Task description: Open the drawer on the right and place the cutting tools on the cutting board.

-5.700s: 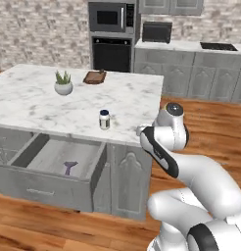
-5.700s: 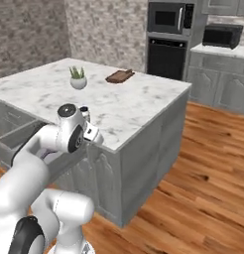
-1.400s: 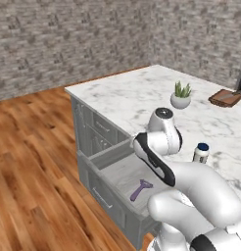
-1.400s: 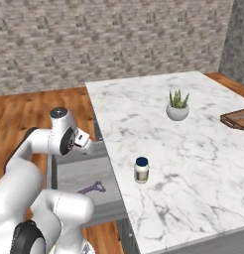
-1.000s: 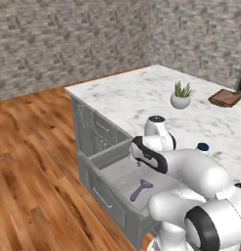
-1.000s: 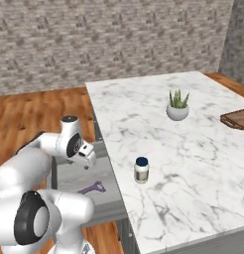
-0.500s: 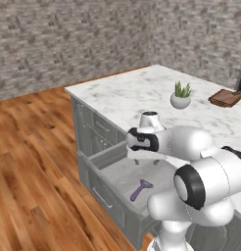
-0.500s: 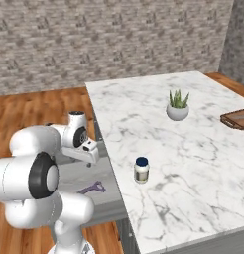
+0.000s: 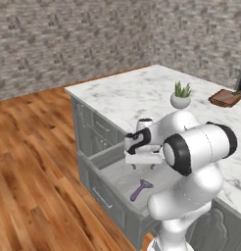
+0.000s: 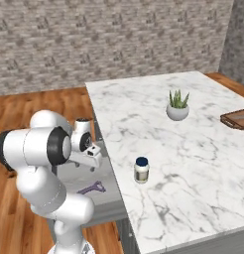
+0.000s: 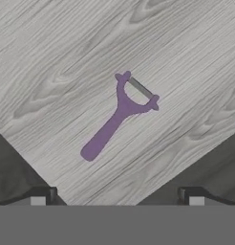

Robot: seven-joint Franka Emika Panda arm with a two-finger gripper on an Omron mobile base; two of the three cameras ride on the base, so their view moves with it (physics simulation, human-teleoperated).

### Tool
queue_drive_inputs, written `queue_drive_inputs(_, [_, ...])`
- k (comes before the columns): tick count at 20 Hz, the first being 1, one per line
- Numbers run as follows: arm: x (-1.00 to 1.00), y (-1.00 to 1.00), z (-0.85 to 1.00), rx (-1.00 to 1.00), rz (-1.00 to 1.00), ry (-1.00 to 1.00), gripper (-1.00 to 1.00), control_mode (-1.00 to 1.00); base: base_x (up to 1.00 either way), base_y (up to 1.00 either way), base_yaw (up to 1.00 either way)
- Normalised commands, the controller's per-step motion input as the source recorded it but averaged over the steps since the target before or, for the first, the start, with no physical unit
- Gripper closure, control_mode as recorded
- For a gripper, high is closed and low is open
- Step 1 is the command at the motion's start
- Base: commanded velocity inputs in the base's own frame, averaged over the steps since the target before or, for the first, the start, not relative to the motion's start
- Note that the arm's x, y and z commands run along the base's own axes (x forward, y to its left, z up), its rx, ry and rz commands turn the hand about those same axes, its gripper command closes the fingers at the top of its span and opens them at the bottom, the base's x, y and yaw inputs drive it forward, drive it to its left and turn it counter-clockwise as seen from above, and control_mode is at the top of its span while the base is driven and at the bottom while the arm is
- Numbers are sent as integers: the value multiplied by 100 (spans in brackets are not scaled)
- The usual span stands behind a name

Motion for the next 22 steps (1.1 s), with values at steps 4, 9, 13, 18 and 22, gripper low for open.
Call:
queue_drive_inputs(4, [-1, 0, -42, 0, 0, 0, -100, -100, 0, 0, 0])
queue_drive_inputs(9, [-12, 0, -40, 0, 0, 0, -100, -100, 0, 0, 0])
queue_drive_inputs(13, [-22, 0, -36, 0, 0, 0, -100, -100, 0, 0, 0])
queue_drive_inputs(18, [-5, 0, -30, 0, 0, 0, -100, -100, 0, 0, 0])
queue_drive_inputs(22, [0, 0, -22, 0, 0, 0, -100, -100, 0, 0, 0])
